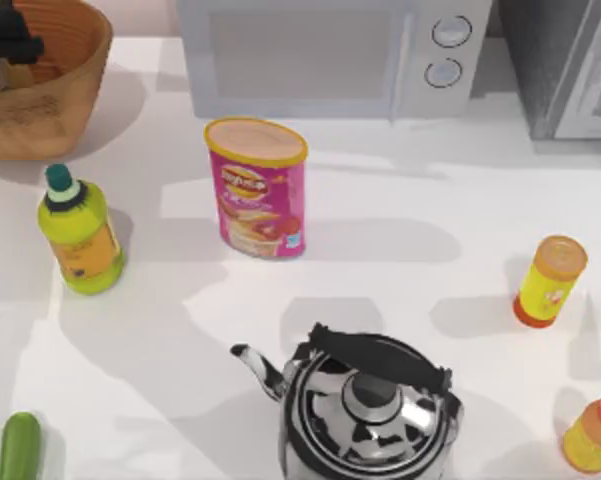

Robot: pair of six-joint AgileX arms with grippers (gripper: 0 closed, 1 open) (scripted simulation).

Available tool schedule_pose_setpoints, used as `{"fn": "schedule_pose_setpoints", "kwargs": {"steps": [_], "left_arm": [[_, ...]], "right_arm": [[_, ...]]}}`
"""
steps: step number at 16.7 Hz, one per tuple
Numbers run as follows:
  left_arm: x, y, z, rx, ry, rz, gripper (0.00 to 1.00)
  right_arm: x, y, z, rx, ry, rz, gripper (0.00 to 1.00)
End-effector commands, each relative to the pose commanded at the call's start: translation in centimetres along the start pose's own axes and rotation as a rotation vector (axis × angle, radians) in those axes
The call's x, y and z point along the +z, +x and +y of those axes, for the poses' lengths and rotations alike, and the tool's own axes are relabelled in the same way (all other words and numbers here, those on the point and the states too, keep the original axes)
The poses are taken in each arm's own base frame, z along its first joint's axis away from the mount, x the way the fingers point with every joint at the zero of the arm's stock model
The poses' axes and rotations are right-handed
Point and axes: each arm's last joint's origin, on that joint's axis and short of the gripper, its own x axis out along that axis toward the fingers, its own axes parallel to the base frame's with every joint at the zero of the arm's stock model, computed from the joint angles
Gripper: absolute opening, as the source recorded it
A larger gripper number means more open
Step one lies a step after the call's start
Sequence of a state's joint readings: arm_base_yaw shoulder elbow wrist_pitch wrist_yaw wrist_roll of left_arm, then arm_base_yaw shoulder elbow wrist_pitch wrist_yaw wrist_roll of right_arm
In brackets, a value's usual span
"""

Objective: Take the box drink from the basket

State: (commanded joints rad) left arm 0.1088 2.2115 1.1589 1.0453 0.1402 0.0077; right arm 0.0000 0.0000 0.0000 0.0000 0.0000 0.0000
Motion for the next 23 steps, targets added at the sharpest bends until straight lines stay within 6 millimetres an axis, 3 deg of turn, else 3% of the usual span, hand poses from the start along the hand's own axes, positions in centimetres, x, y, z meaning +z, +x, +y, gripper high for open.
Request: {"fn": "schedule_pose_setpoints", "kwargs": {"steps": [7, 15, 20, 23], "left_arm": [[0.0, 0.0, 0.0, 0.0, 0.0, 0.0, 0.02], [0.0, 0.0, 0.0, 0.0, 0.0, 0.0, 0.0], [1.9, 0.1, 0.3, 0.006, 0.0, -0.007, 0.0], [5.0, 0.6, 0.3, 0.004, 0.001, -0.016, 0.0]], "right_arm": [[0.0, 0.0, 0.0, 0.0, 0.0, 0.0, 1.0], [0.0, 0.0, 0.0, 0.0, 0.0, 0.0, 1.0], [0.0, 0.0, 0.0, 0.0, 0.0, 0.0, 1.0], [0.0, 0.0, 0.0, 0.0, 0.0, 0.0, 1.0]]}}
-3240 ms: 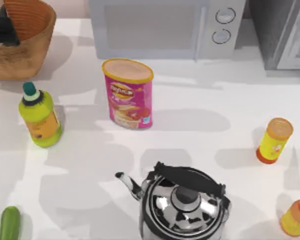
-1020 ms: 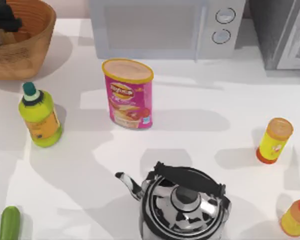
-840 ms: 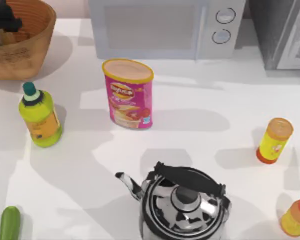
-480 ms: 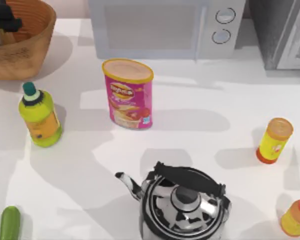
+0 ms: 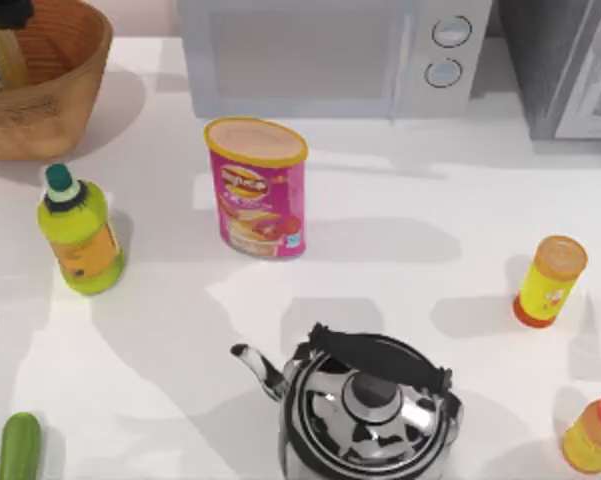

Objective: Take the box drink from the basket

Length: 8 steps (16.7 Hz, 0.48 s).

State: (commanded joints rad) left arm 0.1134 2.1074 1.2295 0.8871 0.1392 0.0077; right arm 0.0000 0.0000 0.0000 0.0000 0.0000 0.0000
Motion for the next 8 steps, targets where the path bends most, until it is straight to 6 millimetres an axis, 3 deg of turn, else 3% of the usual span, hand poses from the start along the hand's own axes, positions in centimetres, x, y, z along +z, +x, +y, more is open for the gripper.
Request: {"fn": "schedule_pose_setpoints", "kwargs": {"steps": [8], "left_arm": [[9.5, -0.3, -0.1, 0.001, 0.006, -0.006, 0.0]], "right_arm": [[0.0, 0.0, 0.0, 0.0, 0.0, 0.0, 1.0]]}}
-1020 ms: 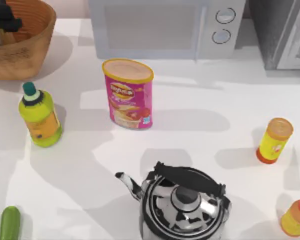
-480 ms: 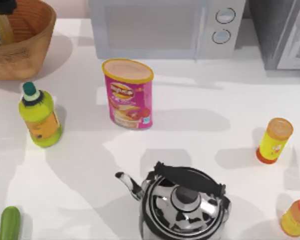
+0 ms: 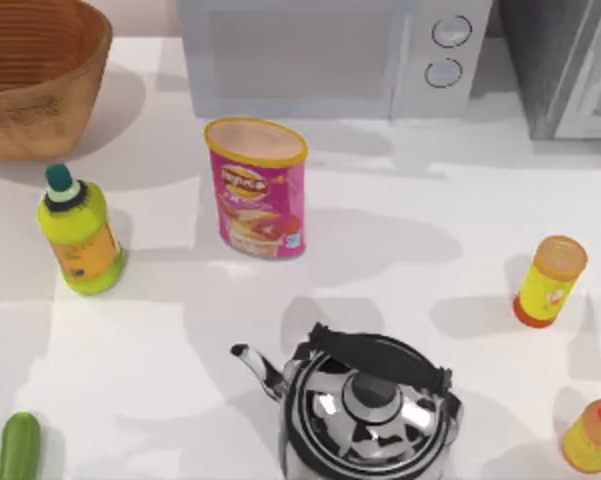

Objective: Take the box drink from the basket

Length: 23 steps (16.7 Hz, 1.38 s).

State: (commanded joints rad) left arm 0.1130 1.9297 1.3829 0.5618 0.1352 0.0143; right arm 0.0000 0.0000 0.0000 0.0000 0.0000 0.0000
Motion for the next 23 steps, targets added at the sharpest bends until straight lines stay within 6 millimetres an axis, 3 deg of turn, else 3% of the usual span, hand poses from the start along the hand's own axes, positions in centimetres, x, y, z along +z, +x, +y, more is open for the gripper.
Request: {"fn": "schedule_pose_setpoints", "kwargs": {"steps": [3, 9, 12, 15, 19, 21, 23], "left_arm": [[1.4, -0.3, 0.0, 0.0, -0.001, 0.004, 0.0], [1.1, -0.4, 0.0, 0.002, -0.003, 0.016, 0.0], [1.4, -2.4, -0.5, 0.001, -0.015, 0.048, 0.0], [3.2, -6.5, -1.5, -0.002, -0.021, 0.054, 0.0], [5.8, -15.0, -3.0, -0.006, -0.016, 0.015, 0.0], [6.0, -19.9, -3.7, -0.008, -0.012, -0.011, 0.0], [4.9, -24.6, -4.3, -0.008, -0.009, -0.031, 0.0]], "right_arm": [[0.0, 0.0, 0.0, 0.0, 0.0, 0.0, 1.0], [0.0, 0.0, 0.0, 0.0, 0.0, 0.0, 1.0], [0.0, 0.0, 0.0, 0.0, 0.0, 0.0, 1.0], [0.0, 0.0, 0.0, 0.0, 0.0, 0.0, 1.0], [0.0, 0.0, 0.0, 0.0, 0.0, 0.0, 1.0], [0.0, 0.0, 0.0, 0.0, 0.0, 0.0, 1.0], [0.0, 0.0, 0.0, 0.0, 0.0, 0.0, 1.0]]}}
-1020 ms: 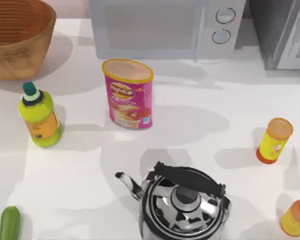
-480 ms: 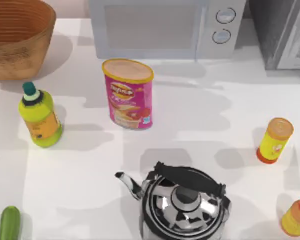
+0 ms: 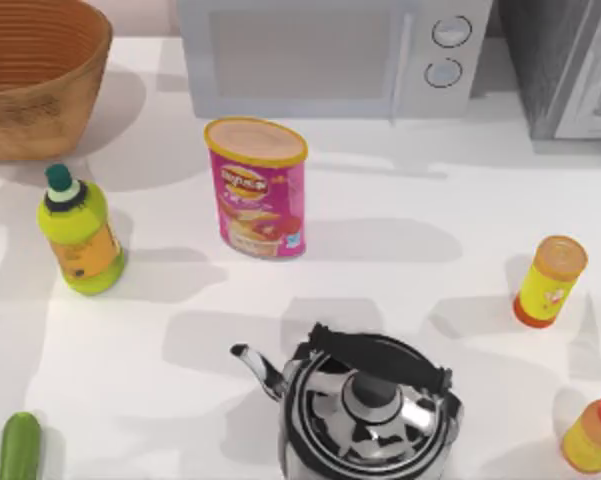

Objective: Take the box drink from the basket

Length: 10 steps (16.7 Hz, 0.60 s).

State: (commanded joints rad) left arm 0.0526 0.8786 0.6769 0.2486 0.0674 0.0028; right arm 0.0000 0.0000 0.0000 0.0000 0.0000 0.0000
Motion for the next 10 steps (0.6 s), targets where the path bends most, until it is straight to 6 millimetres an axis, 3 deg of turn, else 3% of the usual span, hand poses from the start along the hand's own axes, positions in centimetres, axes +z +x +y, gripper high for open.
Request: {"fn": "schedule_pose_setpoints", "kwargs": {"steps": [3, 5, 10], "left_arm": [[-3.4, -5.7, -0.6, 0.001, 0.004, -0.014, 0.0], [-6.3, -8.3, -0.8, 0.002, 0.005, -0.014, 0.0], [-13.4, -10.8, -1.0, 0.007, 0.007, 0.025, 0.0]], "right_arm": [[0.0, 0.0, 0.0, 0.0, 0.0, 0.0, 1.0], [0.0, 0.0, 0.0, 0.0, 0.0, 0.0, 1.0], [0.0, 0.0, 0.0, 0.0, 0.0, 0.0, 1.0]]}}
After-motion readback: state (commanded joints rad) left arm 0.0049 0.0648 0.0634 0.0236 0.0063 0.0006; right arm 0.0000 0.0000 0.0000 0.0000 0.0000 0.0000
